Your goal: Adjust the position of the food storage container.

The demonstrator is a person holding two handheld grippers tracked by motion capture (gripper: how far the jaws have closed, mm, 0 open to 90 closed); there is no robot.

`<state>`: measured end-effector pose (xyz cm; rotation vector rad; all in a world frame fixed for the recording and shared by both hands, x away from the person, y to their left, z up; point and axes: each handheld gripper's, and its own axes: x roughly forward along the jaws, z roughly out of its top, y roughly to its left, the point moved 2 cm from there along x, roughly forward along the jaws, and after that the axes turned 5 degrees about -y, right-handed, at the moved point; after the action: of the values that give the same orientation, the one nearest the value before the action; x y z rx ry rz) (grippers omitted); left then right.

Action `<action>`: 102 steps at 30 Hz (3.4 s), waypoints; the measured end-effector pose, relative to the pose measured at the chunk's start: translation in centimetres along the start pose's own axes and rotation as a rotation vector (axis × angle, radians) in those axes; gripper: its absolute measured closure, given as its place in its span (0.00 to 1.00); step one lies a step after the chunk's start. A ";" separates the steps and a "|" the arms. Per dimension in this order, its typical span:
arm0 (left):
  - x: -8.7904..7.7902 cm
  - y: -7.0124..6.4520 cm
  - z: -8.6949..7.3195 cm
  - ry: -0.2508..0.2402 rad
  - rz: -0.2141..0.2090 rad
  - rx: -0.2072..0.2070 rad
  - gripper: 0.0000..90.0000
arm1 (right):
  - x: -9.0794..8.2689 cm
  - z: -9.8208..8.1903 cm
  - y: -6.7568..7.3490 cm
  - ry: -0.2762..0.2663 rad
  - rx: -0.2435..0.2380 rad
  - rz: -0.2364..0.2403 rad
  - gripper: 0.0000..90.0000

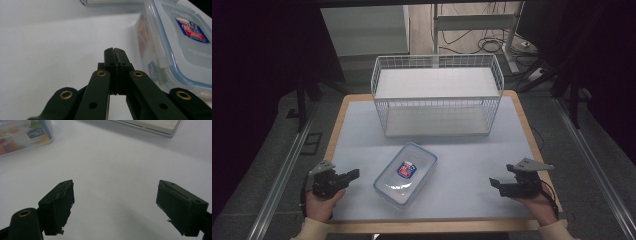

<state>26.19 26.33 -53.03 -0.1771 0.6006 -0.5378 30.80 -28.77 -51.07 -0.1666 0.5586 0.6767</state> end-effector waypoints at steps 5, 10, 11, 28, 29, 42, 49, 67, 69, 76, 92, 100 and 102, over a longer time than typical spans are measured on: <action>1.2 -0.7 -0.4 0.060 -0.024 0.046 1.00 | 0.1 0.1 0.1 0.002 0.001 -0.001 0.17; 1.6 -1.3 -0.4 0.089 -0.051 0.075 1.00 | 0.1 0.0 0.0 0.004 -0.002 -0.003 0.17; 1.7 -1.3 -0.6 0.100 -0.058 0.076 1.00 | 0.1 0.0 0.0 0.004 0.001 -0.004 0.17; 2.5 -3.4 -1.2 0.167 -0.160 0.077 1.00 | -0.1 0.1 0.0 0.001 -0.003 -0.004 0.17; 2.5 -3.6 -1.2 0.168 -0.154 0.076 1.00 | -0.1 0.1 0.1 -0.001 -0.002 -0.004 0.17; 2.5 -6.1 -2.0 0.205 -0.198 0.094 1.00 | -0.2 0.2 0.2 -0.005 -0.002 0.000 0.17; 2.8 -8.3 -2.6 0.236 -0.226 0.110 1.00 | -0.1 0.2 0.3 -0.005 -0.001 0.005 0.17; 5.7 -12.4 -2.4 0.295 -0.288 0.101 1.00 | 0.2 0.4 1.5 0.001 0.033 0.080 0.17; 6.1 -12.9 -2.3 0.303 -0.291 0.109 1.00 | 0.5 0.7 3.2 0.015 -0.004 0.141 0.18; 6.5 -13.6 -2.4 0.319 -0.297 0.122 1.00 | 0.5 1.2 4.7 0.018 -0.045 0.157 0.18; 7.9 -17.8 -2.8 0.339 -0.405 0.206 1.00 | 0.1 0.6 2.2 0.020 0.027 0.073 0.18; 10.0 -20.7 -2.7 0.351 -0.459 0.240 1.00 | -0.2 0.6 1.6 0.010 0.046 0.056 0.18; 10.6 -21.5 -2.5 0.349 -0.472 0.250 1.00 | -0.3 0.6 1.3 0.005 0.053 0.048 0.18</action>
<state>22.83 2.51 -53.61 0.0177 0.8288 -1.1088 30.01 -27.71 -50.32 -0.1054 0.5868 0.7074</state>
